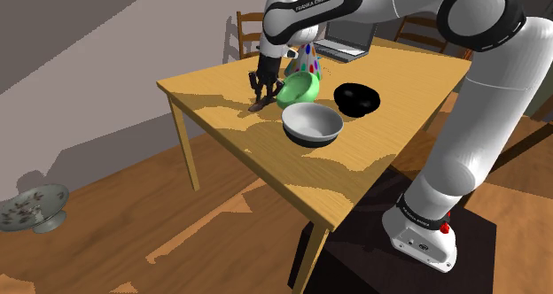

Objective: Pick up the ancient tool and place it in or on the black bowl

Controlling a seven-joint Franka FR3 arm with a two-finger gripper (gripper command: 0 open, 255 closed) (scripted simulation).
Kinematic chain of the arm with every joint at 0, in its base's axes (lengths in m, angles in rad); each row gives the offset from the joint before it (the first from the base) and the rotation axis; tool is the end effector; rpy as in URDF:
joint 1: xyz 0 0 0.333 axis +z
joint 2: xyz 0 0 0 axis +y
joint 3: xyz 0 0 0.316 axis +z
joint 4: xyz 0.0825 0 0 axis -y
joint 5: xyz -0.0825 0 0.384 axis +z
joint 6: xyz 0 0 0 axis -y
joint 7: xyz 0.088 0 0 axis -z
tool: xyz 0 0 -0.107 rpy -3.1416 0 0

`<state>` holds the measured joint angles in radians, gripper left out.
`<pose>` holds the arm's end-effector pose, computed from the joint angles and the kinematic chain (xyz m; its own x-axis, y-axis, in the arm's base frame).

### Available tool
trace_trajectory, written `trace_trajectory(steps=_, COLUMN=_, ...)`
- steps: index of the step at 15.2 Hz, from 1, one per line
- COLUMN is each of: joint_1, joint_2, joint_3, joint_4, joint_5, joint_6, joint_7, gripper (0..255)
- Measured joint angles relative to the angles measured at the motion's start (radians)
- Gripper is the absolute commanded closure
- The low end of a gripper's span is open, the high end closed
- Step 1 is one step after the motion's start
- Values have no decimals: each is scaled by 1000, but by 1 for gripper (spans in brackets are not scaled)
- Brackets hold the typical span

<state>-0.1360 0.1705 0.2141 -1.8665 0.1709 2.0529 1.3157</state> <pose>0.6026 0.0511 0.4292 0.2502 -0.9515 -0.1788 -0.9681 -0.2437 -0.0578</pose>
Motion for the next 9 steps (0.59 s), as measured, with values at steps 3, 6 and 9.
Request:
trace_trajectory(steps=3, joint_1=-1, joint_2=15, joint_3=-1, joint_4=16, joint_5=-4, joint_6=-3, joint_7=-4, gripper=255)
trace_trajectory(steps=6, joint_1=-5, joint_2=22, joint_3=-5, joint_4=31, joint_5=-8, joint_6=-20, joint_7=-3, gripper=255)
trace_trajectory(steps=9, joint_1=-9, joint_2=17, joint_3=-8, joint_4=58, joint_5=-10, joint_6=-56, joint_7=0, gripper=255)
